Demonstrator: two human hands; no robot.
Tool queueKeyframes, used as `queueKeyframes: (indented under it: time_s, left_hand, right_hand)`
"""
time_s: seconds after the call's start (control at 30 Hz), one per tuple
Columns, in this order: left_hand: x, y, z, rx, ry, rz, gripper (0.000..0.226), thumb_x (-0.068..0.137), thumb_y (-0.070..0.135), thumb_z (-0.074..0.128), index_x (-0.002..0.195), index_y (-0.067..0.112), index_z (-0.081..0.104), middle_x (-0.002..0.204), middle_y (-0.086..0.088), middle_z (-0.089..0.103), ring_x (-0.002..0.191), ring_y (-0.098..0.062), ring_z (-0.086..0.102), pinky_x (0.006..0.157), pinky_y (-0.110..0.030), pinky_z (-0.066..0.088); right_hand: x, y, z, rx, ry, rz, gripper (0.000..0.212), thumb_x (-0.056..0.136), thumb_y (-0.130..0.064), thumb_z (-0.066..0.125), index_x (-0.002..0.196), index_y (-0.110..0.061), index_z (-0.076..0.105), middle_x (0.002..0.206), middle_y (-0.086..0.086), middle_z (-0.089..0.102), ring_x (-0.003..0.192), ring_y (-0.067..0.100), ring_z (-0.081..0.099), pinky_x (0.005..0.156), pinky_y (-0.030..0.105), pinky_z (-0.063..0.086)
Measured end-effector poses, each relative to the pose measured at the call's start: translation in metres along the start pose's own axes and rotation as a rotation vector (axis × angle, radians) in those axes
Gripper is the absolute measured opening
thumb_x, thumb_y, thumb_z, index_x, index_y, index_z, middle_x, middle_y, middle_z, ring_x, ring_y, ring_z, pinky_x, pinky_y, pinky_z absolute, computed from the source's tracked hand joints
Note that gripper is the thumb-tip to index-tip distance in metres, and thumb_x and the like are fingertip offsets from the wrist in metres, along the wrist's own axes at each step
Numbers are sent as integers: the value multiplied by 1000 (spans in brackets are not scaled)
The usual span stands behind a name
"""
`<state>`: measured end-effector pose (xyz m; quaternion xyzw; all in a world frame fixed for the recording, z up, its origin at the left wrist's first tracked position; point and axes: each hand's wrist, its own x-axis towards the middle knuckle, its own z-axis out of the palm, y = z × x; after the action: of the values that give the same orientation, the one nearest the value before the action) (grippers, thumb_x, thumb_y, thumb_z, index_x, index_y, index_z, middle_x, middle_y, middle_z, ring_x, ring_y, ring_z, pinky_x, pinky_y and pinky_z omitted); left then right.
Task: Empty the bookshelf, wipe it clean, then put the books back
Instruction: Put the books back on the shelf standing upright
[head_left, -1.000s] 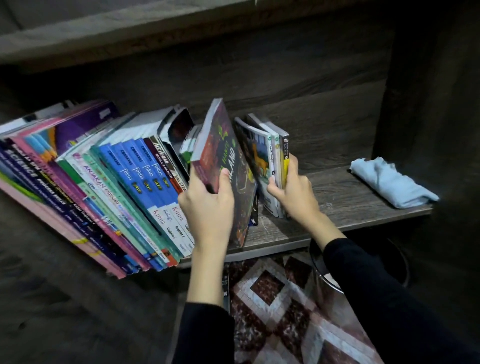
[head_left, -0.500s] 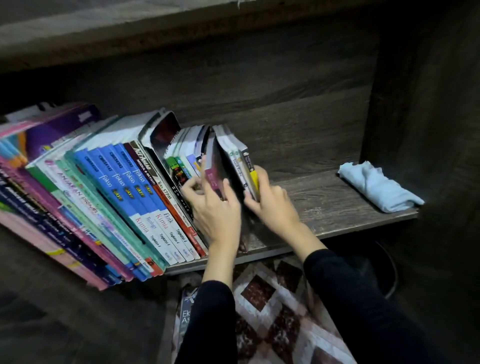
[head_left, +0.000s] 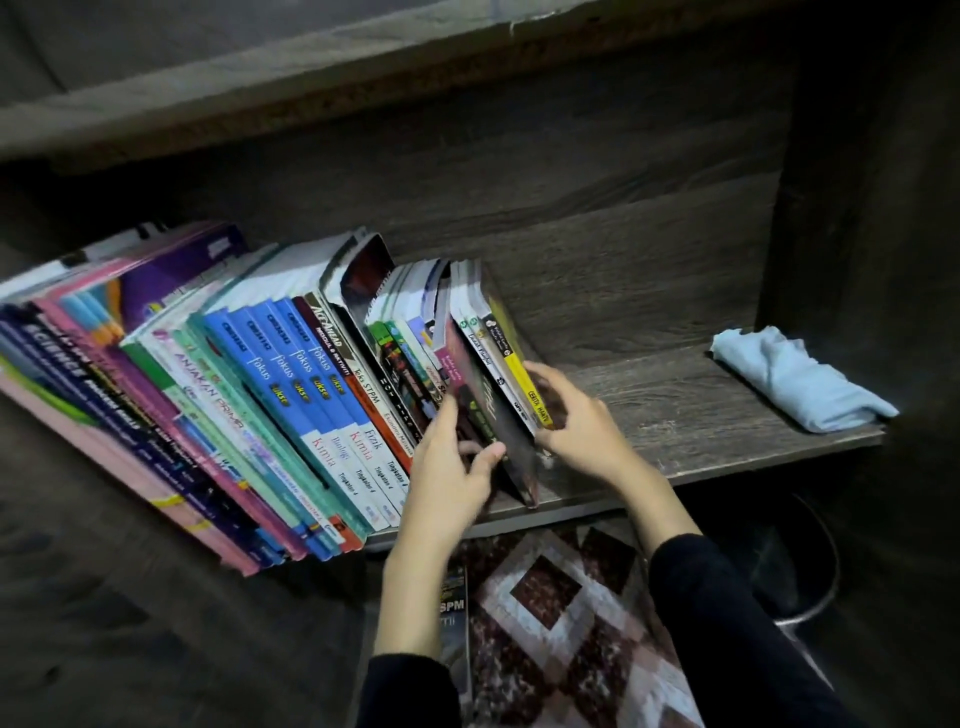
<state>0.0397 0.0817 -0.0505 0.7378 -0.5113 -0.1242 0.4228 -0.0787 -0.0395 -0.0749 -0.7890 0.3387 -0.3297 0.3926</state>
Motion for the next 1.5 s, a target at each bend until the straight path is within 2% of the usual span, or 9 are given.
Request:
queueKeyframes:
  time_s: [0.2,0.33,0.4,0.47,0.7,0.9,1.1,1.3,1.5]
  left_hand:
    - [2,3,13,-61,159,-54,64,87,10,65,143,17,33,118,2,50,78,3,58,80,-15,40]
    - [10,1,30,-50,360,-37,24,86,15,67,106,14,54,102,-3,61,67,4,58,61,-5,41]
    - [17,0,36,-36,447,-46,17,86,20,68,93,15,53,96,-2,61,66,-6,60,64,-16,49]
    - [21,-1,41,20,514,-70,15,86,20,67,88,15,53,93,1,58,70,-18,62,63,-31,51]
    - [21,6,44,43,557,-88,13,85,22,68,83,17,57,90,3,62,66,-13,58,56,-23,40]
    - [15,23,44,-169,481,3,34,80,50,66,92,18,67,77,9,68,65,4,63,65,-8,47]
    - [16,35,48,-129,459,-42,43,81,50,66,100,12,59,85,-3,67,82,-21,63,69,-22,37]
    - [13,42,50,4,399,-38,40,97,33,42,123,2,42,101,-21,61,91,-36,57,72,-37,43]
    - [-2,56,35,18,399,128,37,100,29,40,123,0,44,86,-19,60,75,-33,56,61,-33,35]
  right_hand:
    - [2,19,-1,88,-95,104,89,72,19,52,131,-46,38,122,-3,54,123,19,51,106,29,39]
    - [2,28,6,122,-39,132,84,63,8,52,133,-38,51,122,-5,62,116,17,58,106,36,43]
    - [2,37,10,135,-36,112,87,57,4,49,129,-45,51,121,-5,65,111,17,62,100,42,48]
    - [2,40,12,130,-43,122,88,59,8,50,129,-46,50,123,-5,65,111,16,62,100,42,48]
    - [-5,31,8,-21,-1,133,70,80,-6,68,140,-34,45,128,2,62,117,18,58,106,28,39]
    - [-16,21,21,-345,4,89,68,92,-19,53,150,-31,22,123,21,61,111,39,57,91,43,47]
    - [-42,17,24,-457,6,10,69,90,-20,51,151,-25,20,139,13,52,113,38,56,95,43,43]
    - [-50,18,2,28,-4,103,49,85,-19,55,134,-26,54,136,-5,53,124,4,48,100,10,34]
    - [-38,19,-1,124,208,181,33,100,-24,46,128,-15,60,129,-1,58,122,12,50,97,20,35]
